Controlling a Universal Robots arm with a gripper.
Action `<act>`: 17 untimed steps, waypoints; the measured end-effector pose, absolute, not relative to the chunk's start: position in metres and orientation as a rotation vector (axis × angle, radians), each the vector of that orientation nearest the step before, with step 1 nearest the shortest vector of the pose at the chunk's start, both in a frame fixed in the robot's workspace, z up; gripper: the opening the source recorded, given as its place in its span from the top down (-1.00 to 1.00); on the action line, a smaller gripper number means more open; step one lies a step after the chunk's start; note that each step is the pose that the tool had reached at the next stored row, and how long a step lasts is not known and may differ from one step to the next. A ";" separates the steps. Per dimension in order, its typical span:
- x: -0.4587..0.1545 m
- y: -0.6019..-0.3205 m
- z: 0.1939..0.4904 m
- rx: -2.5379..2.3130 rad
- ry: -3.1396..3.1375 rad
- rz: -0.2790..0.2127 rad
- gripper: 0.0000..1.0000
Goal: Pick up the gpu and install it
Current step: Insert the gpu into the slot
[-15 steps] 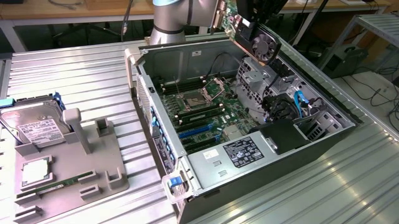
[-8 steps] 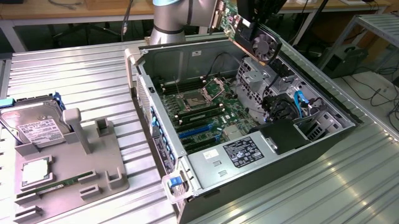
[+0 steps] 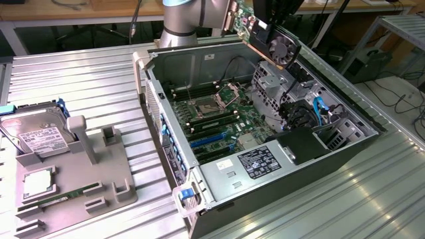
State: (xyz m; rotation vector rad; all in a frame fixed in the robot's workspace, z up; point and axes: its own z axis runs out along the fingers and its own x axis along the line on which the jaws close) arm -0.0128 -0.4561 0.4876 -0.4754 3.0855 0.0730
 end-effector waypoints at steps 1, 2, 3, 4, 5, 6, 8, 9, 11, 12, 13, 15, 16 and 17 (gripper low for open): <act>-0.013 -0.456 0.488 -0.483 3.085 0.073 0.47; -0.013 -0.456 0.488 -0.490 3.083 0.073 0.47; -0.013 -0.456 0.488 -0.498 3.082 0.073 0.47; -0.013 -0.456 0.488 -0.506 3.081 0.073 0.47; -0.013 -0.456 0.488 -0.514 3.080 0.073 0.47; -0.013 -0.456 0.488 -0.522 3.079 0.073 0.47; -0.013 -0.456 0.488 -0.539 3.076 0.073 0.47; -0.013 -0.456 0.488 -0.548 3.075 0.074 0.47; -0.013 -0.456 0.488 -0.567 3.071 0.074 0.47; -0.013 -0.456 0.488 -0.575 3.070 0.074 0.47; -0.013 -0.456 0.488 -0.584 3.068 0.074 0.47; -0.013 -0.456 0.488 -0.610 3.064 0.074 0.47; -0.013 -0.456 0.488 -0.625 3.061 0.074 0.47; -0.013 -0.456 0.488 -0.641 3.058 0.074 0.47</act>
